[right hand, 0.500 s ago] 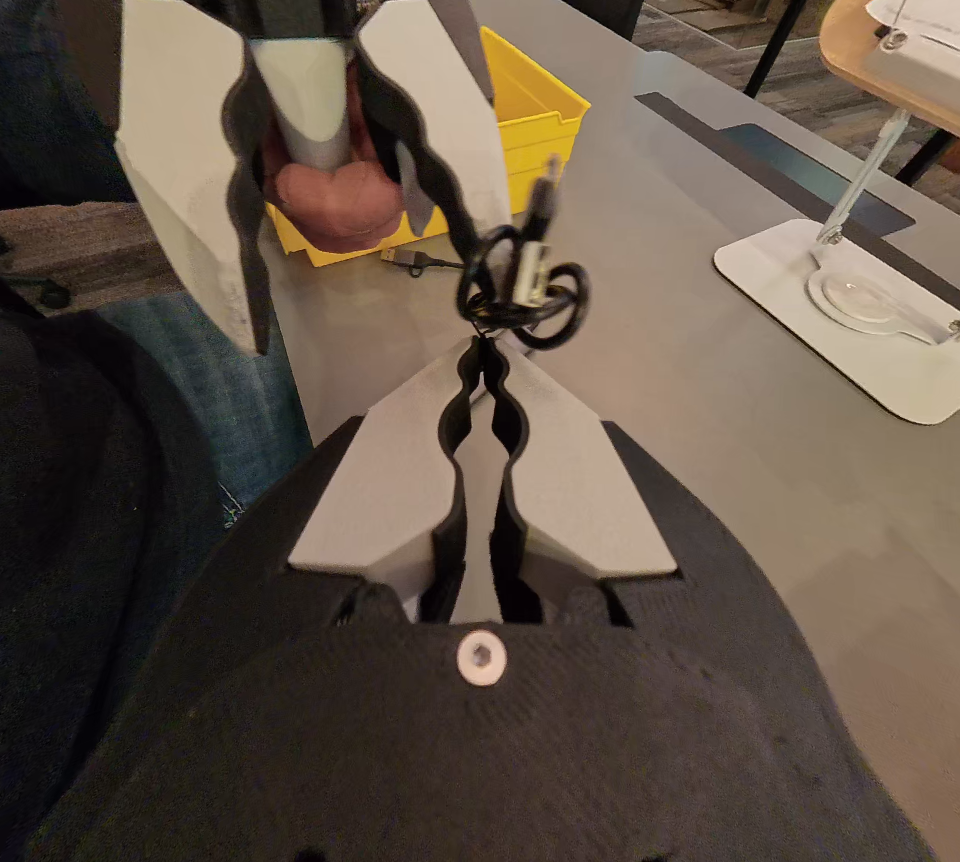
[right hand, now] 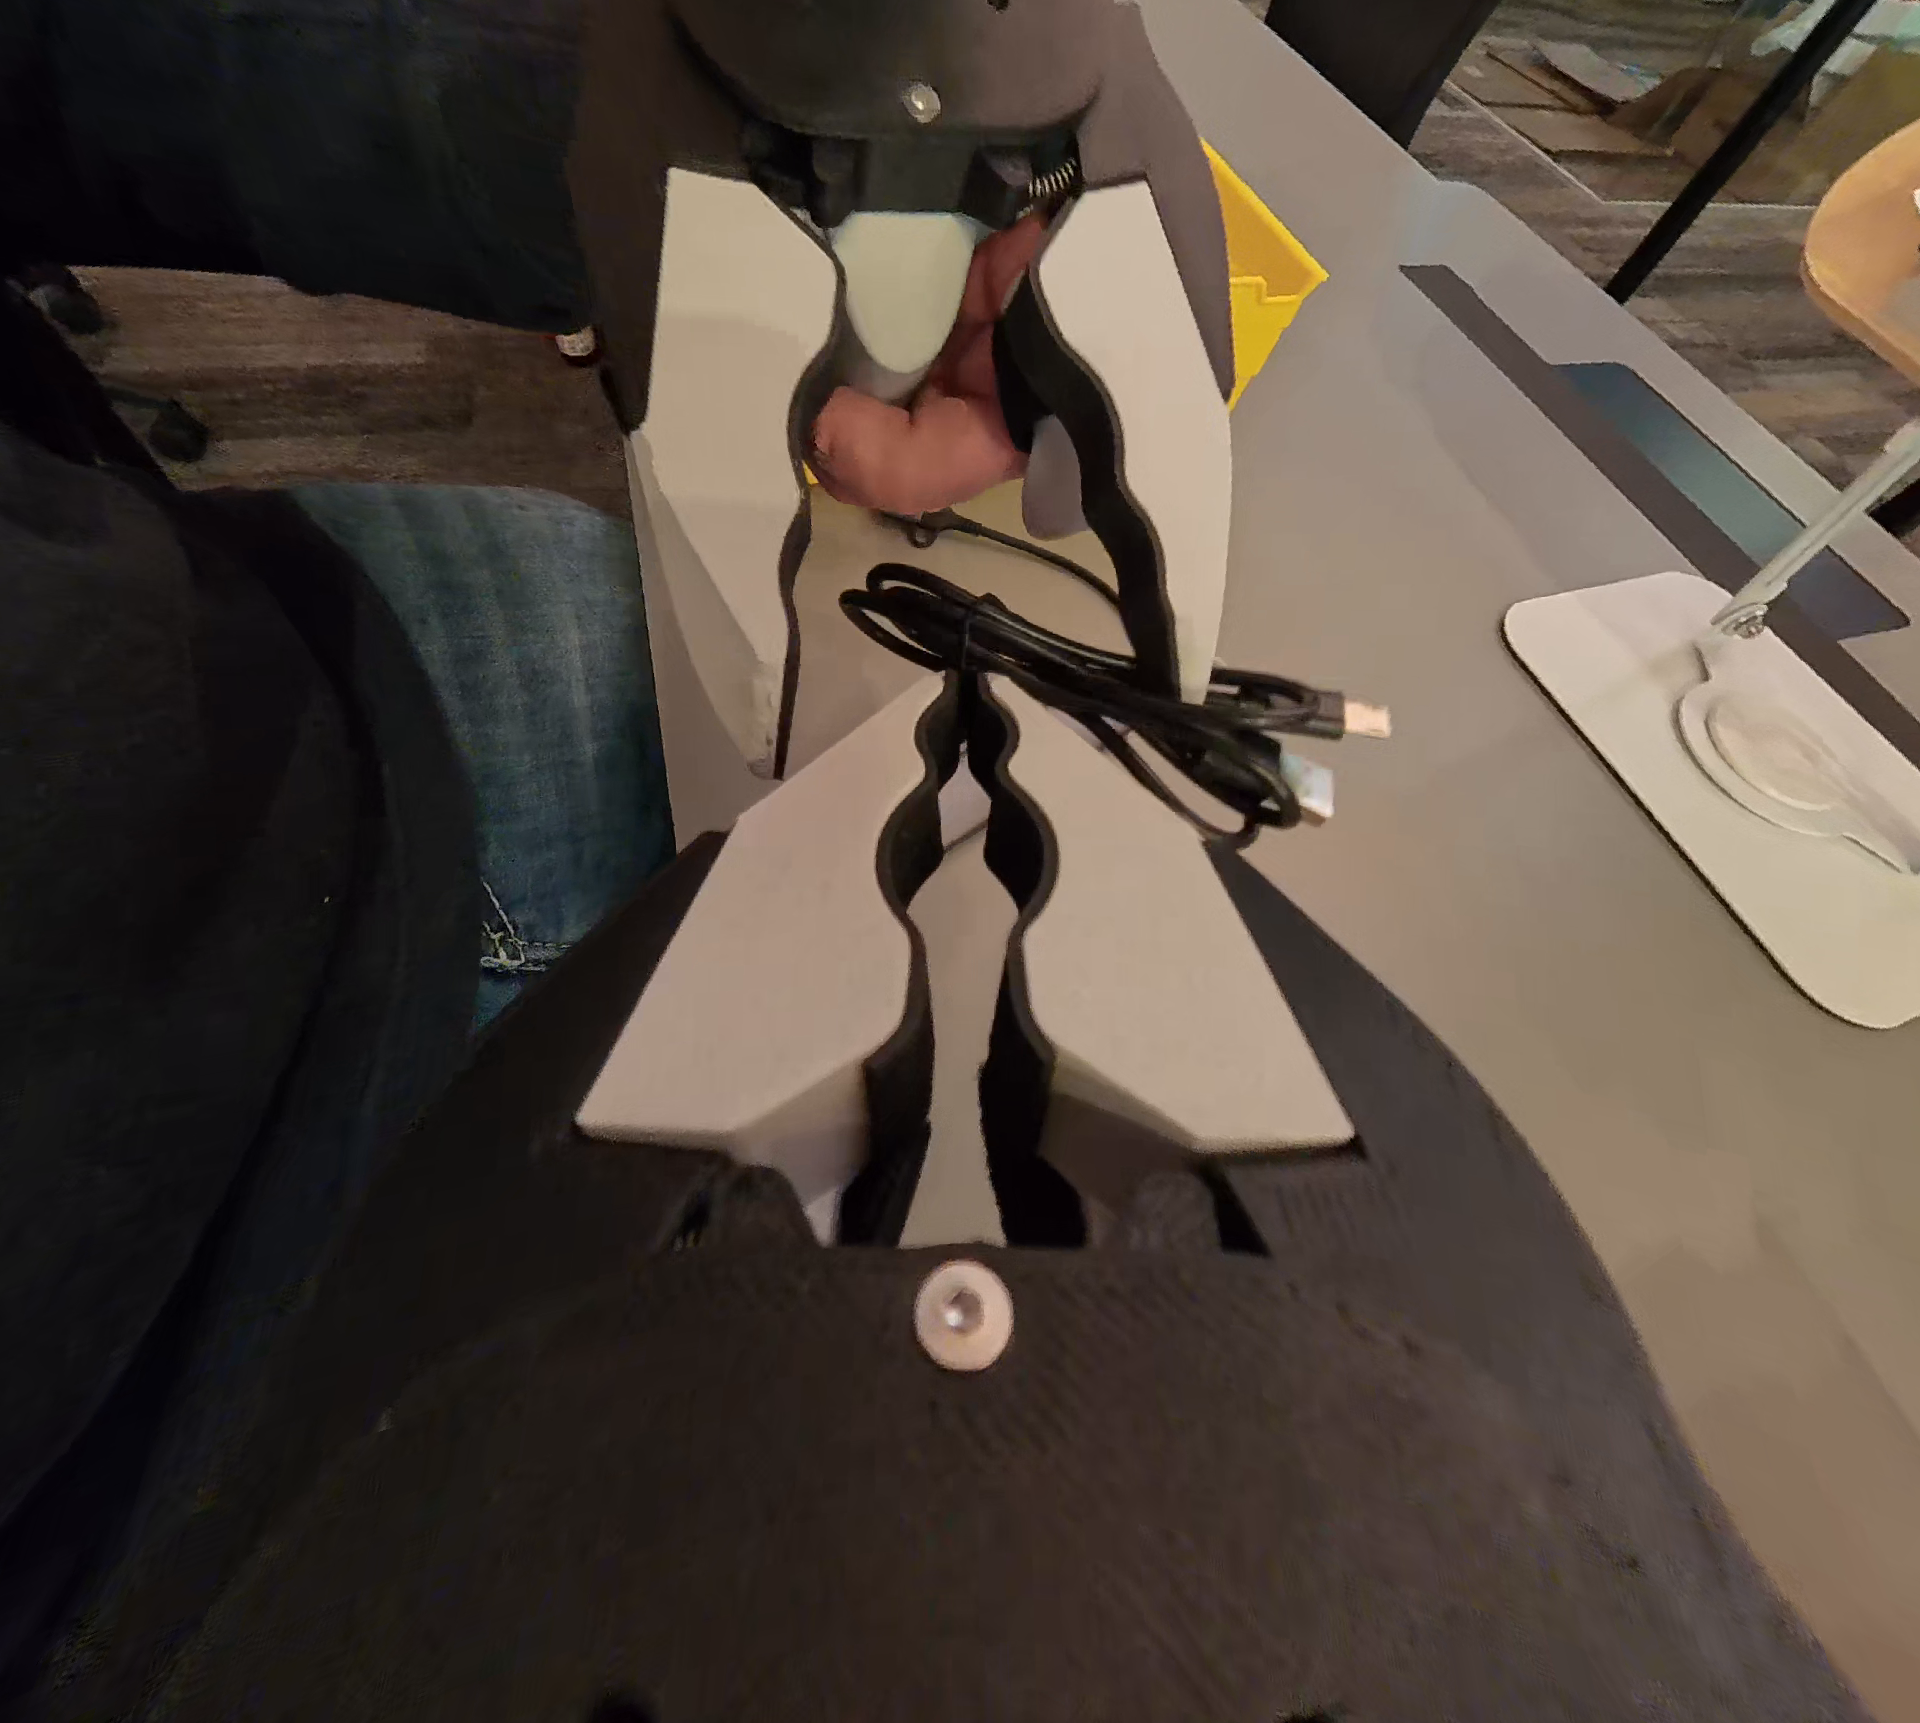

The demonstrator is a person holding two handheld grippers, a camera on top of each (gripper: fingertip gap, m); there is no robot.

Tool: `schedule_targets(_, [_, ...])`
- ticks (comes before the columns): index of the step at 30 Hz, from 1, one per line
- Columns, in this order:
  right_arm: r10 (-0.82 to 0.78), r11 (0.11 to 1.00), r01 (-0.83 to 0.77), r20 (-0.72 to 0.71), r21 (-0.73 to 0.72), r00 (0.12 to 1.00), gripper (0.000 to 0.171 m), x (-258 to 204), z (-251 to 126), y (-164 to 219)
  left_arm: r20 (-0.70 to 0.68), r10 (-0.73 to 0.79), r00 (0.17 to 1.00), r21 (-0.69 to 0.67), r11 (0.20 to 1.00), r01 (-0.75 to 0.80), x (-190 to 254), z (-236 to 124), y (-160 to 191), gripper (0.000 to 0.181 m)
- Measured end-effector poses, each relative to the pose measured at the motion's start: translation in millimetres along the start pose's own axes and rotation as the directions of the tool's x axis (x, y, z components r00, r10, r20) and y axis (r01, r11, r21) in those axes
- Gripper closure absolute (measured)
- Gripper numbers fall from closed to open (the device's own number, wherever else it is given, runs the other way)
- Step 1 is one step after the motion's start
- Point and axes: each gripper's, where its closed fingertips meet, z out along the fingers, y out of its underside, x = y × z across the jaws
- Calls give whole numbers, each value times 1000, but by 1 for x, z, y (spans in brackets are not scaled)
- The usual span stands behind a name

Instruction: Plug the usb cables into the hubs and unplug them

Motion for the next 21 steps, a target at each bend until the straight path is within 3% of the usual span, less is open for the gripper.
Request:
schedule_targets(7, [26,994,-30,40,102,999,171,0,-13,-14,-67,5,998,-120,993,-13,7,3,23,106])
schedule_targets(11, [45,992,-48,34,117,998,171,4,-16,-15,-113,39,993,-149,987,-56,17,4,30,116])
schedule_targets(21, [103,983,-99,-21,157,994,171,19,-23,-15,-199,-4,980,-42,999,-4,31,3,16,131])
